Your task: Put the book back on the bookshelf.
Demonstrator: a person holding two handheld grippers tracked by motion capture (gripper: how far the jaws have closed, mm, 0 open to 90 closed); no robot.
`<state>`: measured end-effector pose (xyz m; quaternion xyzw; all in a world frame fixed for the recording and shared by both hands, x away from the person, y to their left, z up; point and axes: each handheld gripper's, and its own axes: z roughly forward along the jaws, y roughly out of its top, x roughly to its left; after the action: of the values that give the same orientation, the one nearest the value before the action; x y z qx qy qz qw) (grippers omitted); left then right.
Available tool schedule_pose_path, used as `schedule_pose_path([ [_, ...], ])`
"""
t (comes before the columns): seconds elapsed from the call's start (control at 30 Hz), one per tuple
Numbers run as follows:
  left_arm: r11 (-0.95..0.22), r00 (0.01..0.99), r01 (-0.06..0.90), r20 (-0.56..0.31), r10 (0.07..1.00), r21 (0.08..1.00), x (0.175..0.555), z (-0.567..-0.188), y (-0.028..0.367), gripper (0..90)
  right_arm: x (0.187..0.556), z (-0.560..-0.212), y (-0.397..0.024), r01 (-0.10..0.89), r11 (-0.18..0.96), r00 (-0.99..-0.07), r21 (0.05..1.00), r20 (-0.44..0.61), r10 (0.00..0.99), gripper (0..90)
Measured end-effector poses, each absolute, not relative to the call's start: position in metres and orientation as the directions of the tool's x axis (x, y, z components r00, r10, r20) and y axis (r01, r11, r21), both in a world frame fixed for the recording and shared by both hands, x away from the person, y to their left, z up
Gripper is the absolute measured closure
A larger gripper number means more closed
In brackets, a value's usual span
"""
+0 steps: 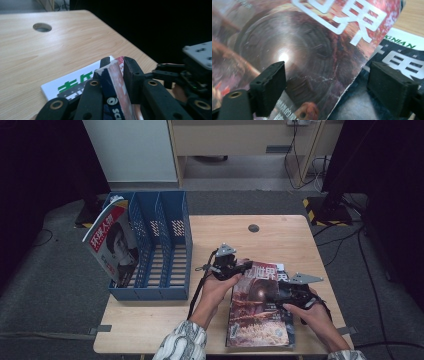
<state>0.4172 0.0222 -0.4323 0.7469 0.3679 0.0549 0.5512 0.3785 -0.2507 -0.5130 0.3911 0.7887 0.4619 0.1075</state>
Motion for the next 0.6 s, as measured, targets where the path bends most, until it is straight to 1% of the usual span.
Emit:
schedule_pose_path([
  [0.07,-0.122,0.746,0.459,-0.307,0.592,0.880,0.410,-0.424,0.021,79.2,0.380,-0.510,-0.250,0.521,0.231,-0.672,0.822,0.228,0.705,10.9],
  [0.2,-0.117,0.760,0.442,-0.302,0.576,0.889,0.403,-0.416,0.019,80.4,0.379,-0.509,-0.248,0.525,0.223,-0.700,0.821,0.268,0.663,7.3],
  [0.27,-0.119,0.764,0.438,-0.299,0.572,0.891,0.402,-0.415,0.019,80.8,0.379,-0.509,-0.249,0.525,0.223,-0.706,0.821,0.273,0.654,7.4],
  [0.33,-0.122,0.770,0.429,-0.292,0.567,0.895,0.398,-0.410,0.017,80.9,0.380,-0.510,-0.250,0.549,0.214,-0.708,0.808,0.314,0.633,8.3],
  [0.43,-0.127,0.776,0.423,-0.287,0.561,0.897,0.397,-0.406,0.018,81.1,0.379,-0.510,-0.252,0.556,0.217,-0.717,0.803,0.331,0.613,11.2],
  [0.6,-0.136,0.789,0.412,-0.278,0.548,0.901,0.397,-0.402,0.018,81.3,0.375,-0.514,-0.251,0.557,0.272,-0.753,0.785,0.338,0.564,17.1],
])
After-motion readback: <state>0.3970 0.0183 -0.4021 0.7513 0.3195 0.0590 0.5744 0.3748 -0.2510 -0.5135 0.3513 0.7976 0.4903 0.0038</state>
